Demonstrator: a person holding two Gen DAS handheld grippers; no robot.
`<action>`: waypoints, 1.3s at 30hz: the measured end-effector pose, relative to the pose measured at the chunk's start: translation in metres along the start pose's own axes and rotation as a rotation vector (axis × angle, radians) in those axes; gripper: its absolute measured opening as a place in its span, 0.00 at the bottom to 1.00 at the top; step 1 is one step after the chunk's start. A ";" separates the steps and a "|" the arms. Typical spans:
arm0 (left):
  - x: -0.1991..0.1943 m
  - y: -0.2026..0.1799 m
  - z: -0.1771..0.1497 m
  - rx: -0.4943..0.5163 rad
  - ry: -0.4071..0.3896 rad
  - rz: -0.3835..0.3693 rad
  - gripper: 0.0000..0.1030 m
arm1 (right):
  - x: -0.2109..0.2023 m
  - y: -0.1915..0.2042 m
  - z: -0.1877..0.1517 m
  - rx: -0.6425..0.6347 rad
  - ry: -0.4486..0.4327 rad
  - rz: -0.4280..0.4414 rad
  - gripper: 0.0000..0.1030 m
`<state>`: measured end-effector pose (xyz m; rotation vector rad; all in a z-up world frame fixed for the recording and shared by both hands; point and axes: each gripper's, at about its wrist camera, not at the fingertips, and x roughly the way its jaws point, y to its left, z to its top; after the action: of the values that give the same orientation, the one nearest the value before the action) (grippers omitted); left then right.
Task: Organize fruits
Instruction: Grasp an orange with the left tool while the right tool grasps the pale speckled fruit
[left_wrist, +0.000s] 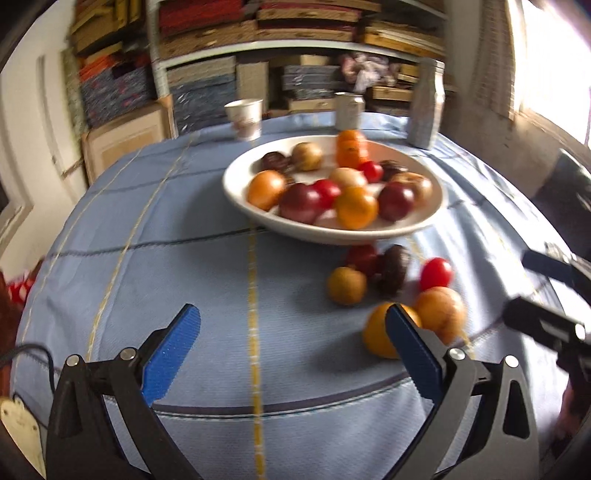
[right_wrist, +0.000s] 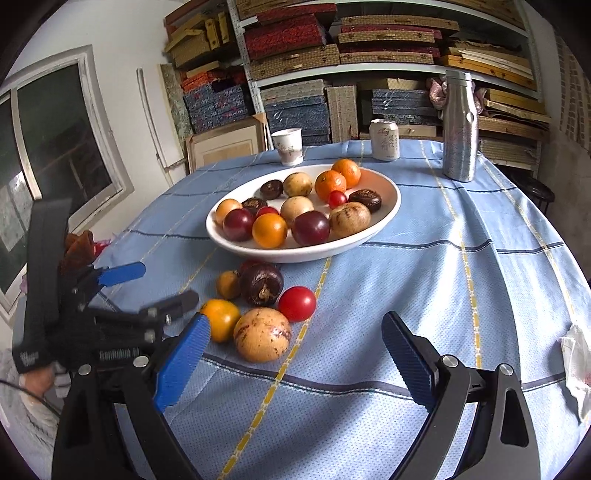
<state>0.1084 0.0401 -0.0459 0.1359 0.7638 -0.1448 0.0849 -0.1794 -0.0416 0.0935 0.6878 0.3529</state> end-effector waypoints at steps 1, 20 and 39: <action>0.001 -0.003 0.000 0.016 0.001 -0.009 0.96 | -0.001 -0.002 0.000 0.010 -0.003 -0.002 0.92; 0.021 -0.030 -0.004 0.094 0.103 -0.255 0.36 | 0.000 -0.005 0.001 0.020 -0.001 0.003 0.92; 0.012 0.006 0.005 -0.009 0.066 -0.133 0.36 | 0.050 0.024 -0.008 -0.053 0.229 0.075 0.43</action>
<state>0.1214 0.0440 -0.0504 0.0821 0.8393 -0.2642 0.1085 -0.1395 -0.0728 0.0283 0.9025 0.4581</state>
